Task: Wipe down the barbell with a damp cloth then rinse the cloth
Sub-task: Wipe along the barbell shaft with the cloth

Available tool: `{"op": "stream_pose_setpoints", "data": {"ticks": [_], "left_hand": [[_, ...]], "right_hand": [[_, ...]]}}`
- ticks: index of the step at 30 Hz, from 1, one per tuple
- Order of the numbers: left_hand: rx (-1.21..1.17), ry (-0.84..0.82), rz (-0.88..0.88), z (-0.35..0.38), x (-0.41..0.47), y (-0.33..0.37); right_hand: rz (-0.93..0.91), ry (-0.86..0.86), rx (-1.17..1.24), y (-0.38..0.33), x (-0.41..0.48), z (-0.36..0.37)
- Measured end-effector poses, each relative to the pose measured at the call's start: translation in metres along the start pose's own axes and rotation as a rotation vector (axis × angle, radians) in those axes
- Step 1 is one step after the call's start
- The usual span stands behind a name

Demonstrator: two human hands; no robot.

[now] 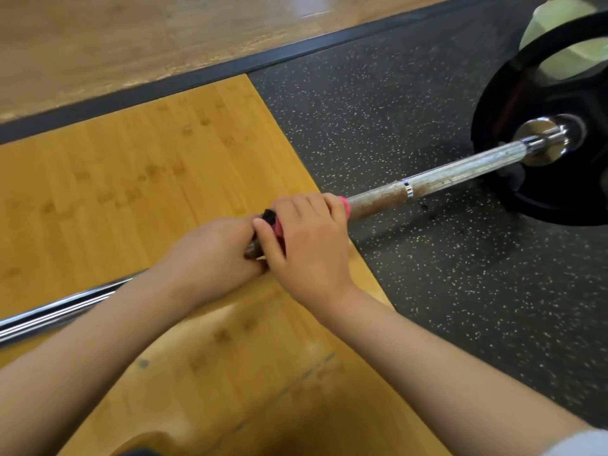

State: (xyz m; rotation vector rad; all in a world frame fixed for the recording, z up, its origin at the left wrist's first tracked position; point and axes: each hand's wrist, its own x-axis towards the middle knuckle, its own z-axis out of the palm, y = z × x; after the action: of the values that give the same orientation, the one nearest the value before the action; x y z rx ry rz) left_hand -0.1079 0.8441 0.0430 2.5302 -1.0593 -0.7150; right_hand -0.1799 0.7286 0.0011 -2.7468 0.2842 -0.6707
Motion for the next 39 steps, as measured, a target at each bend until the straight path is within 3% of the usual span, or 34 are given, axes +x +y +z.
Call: {"op": "stream_pose_setpoints", "data": {"ticks": [7,13,18,25,30,35,37,39], "left_hand": [[0.130,0.072,0.074,0.004,0.020,0.034],[0.305,-0.051,0.167,0.005,0.063,0.082],[0.443,-0.147,0.216,0.004,0.100,0.130],[0.379,0.003,0.153,0.033,0.115,0.150],[0.357,0.112,0.159,0.041,0.110,0.147],[0.188,0.101,0.061,0.035,0.103,0.133],[0.204,0.082,0.005,0.034,0.097,0.128],[0.294,0.174,-0.023,0.041,0.092,0.128]], "right_hand": [[-0.206,0.079,0.002,0.051,0.008,-0.010],[-0.213,-0.021,-0.028,0.118,0.018,-0.037],[-0.164,-0.064,-0.077,0.184,0.029,-0.063],[0.071,0.017,-0.045,0.294,0.046,-0.102],[0.206,0.155,-0.037,0.249,0.035,-0.082],[-0.012,0.144,-0.006,0.158,0.019,-0.044],[-0.081,0.162,-0.014,0.158,0.019,-0.042],[-0.196,0.148,0.004,0.170,0.020,-0.045]]}}
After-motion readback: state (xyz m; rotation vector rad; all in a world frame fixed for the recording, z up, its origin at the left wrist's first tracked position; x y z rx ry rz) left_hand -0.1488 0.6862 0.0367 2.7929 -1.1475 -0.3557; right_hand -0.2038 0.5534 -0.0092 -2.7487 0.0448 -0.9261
